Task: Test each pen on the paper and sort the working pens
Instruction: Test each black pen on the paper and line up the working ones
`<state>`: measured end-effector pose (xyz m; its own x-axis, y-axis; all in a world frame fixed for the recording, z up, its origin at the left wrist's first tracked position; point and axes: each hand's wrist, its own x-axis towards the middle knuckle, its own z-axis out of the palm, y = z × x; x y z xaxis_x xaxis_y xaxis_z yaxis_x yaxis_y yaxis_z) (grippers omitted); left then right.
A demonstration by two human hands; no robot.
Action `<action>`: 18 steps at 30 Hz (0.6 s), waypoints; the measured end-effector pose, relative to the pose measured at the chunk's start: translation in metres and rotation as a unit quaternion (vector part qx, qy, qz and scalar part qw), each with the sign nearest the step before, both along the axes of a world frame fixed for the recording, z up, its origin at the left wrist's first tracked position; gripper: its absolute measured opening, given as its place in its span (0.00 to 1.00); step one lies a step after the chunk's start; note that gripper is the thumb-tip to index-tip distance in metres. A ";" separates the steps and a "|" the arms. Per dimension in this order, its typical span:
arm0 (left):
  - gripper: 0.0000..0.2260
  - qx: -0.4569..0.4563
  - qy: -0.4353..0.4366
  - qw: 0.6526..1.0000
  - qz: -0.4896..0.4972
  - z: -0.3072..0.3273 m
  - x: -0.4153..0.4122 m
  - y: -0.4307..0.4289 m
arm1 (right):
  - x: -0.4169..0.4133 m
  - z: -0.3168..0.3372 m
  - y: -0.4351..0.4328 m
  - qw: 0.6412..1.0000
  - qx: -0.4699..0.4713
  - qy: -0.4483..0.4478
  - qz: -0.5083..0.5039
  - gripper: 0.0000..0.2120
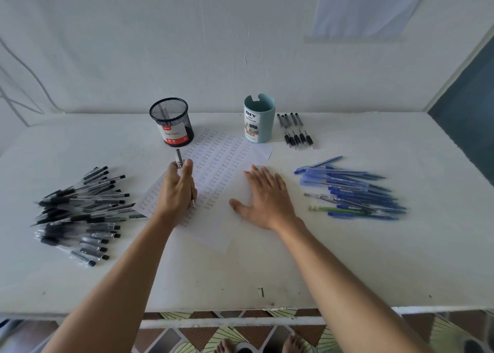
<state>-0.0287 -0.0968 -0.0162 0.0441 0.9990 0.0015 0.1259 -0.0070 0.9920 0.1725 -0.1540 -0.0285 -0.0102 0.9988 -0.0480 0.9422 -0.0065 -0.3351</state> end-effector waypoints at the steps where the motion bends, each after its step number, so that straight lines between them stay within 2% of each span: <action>1: 0.13 0.011 0.019 1.000 -0.002 0.000 0.000 0.000 | 0.001 0.001 0.001 1.000 -0.005 0.005 0.002 0.40; 4: 0.17 0.036 0.056 0.998 -0.021 0.001 -0.001 -0.002 | 0.005 0.004 0.003 0.999 -0.009 0.029 0.011 0.38; 9: 0.18 0.023 0.065 0.997 -0.023 0.005 0.000 -0.004 | 0.018 0.004 0.000 0.997 0.071 0.026 0.018 0.37; 14: 0.16 0.002 0.134 0.990 -0.052 0.007 0.001 -0.004 | 0.025 0.001 -0.003 0.999 0.005 -0.022 0.026 0.35; 18: 0.15 -0.032 0.183 0.981 -0.062 0.011 0.007 -0.002 | 0.023 -0.001 -0.003 0.999 -0.002 -0.039 0.025 0.33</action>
